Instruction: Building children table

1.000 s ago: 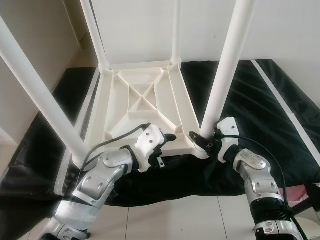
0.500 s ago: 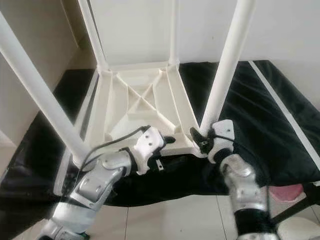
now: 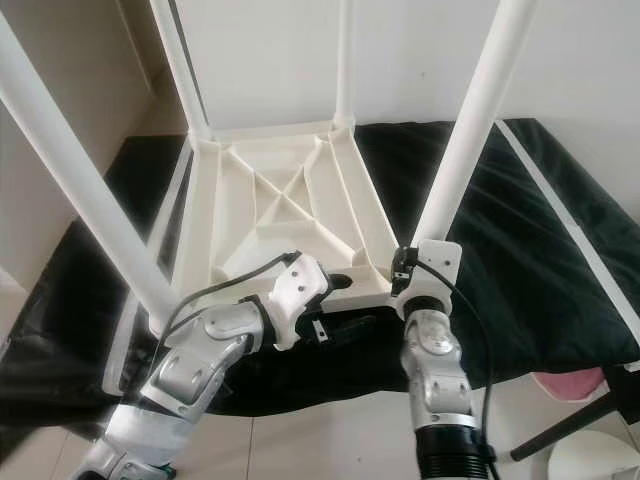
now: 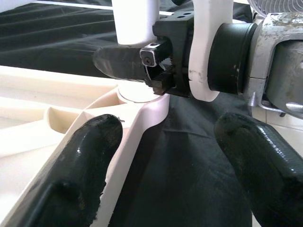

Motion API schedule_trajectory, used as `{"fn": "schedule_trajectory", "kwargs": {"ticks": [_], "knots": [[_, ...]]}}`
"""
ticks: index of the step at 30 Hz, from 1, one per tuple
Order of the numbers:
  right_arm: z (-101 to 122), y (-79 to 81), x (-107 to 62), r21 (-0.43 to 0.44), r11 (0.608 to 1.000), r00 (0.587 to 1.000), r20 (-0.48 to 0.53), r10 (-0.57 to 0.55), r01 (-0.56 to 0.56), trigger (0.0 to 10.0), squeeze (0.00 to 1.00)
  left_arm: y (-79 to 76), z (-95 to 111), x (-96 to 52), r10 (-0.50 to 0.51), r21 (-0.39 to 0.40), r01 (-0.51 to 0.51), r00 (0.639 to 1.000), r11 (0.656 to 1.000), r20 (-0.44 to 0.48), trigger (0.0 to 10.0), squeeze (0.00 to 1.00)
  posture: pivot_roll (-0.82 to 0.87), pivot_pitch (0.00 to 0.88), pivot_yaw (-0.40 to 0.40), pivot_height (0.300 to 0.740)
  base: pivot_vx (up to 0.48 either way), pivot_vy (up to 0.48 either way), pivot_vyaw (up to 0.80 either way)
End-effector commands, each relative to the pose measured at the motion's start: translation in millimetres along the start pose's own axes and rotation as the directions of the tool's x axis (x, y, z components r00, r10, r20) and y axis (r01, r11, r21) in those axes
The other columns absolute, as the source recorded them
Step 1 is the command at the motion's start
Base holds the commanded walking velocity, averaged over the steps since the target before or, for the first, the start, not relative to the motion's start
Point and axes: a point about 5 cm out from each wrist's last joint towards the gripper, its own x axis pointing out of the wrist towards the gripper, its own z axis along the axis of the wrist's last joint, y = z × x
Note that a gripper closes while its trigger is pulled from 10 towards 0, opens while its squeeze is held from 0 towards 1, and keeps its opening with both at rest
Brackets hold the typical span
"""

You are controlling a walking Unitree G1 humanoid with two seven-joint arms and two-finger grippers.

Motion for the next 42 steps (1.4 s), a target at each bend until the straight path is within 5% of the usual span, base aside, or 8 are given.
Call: {"fn": "schedule_trajectory", "kwargs": {"ticks": [1, 33, 34, 35, 36, 42], "knots": [[-22.2, -0.4, -6.1, 0.057, 0.998, 0.991, -0.131, -0.031, 0.038, 10.0, 0.00, -3.3, 2.0, 0.0, -0.030, 0.011, 0.030, 1.000, 1.000, -0.003, 10.0, 0.00, -0.13, 0.039, 0.039, 0.740, 0.000, 0.000, 0.00], [-15.6, 10.7, -6.4, 0.028, 0.999, 0.991, -0.135, -0.011, 0.015, 10.0, 0.00, 0.6, 1.5, -1.8, -0.018, 0.016, 0.019, 1.000, 1.000, -0.012, 10.0, 0.00, -0.12, 0.035, 0.035, 0.740, 0.000, 0.000, 0.00], [-14.0, 11.3, -6.2, 0.030, 1.000, 0.992, -0.124, -0.003, 0.006, 10.0, 0.57, 0.6, 1.5, -1.7, -0.019, 0.017, 0.019, 1.000, 1.000, -0.012, 10.0, 0.00, -0.12, 0.034, 0.036, 0.740, 0.000, 0.000, 0.00], [-14.0, 11.3, -6.2, 0.030, 1.000, 0.992, -0.124, -0.003, 0.006, 10.0, 0.57, 0.6, 1.5, -1.7, -0.019, 0.017, 0.019, 1.000, 1.000, -0.012, 10.0, 0.00, -0.12, 0.034, 0.036, 0.740, 0.000, 0.000, 0.00], [-12.0, 11.5, -5.7, 0.037, 0.999, 0.994, -0.113, 0.006, -0.002, 10.0, 1.00, 0.9, 1.8, -1.6, -0.018, 0.018, 0.018, 1.000, 1.000, -0.012, 10.0, 0.00, -0.12, 0.035, 0.034, 0.740, 0.000, 0.000, 0.00], [-2.1, 0.9, -1.7, 0.018, 0.992, 0.991, -0.042, 0.126, -0.126, 10.0, 1.00, 1.5, 2.3, -1.2, -0.023, 0.017, 0.023, 1.000, 1.000, -0.011, 10.0, 0.00, -0.12, 0.033, 0.037, 0.740, 0.000, 0.000, 0.00]]}}
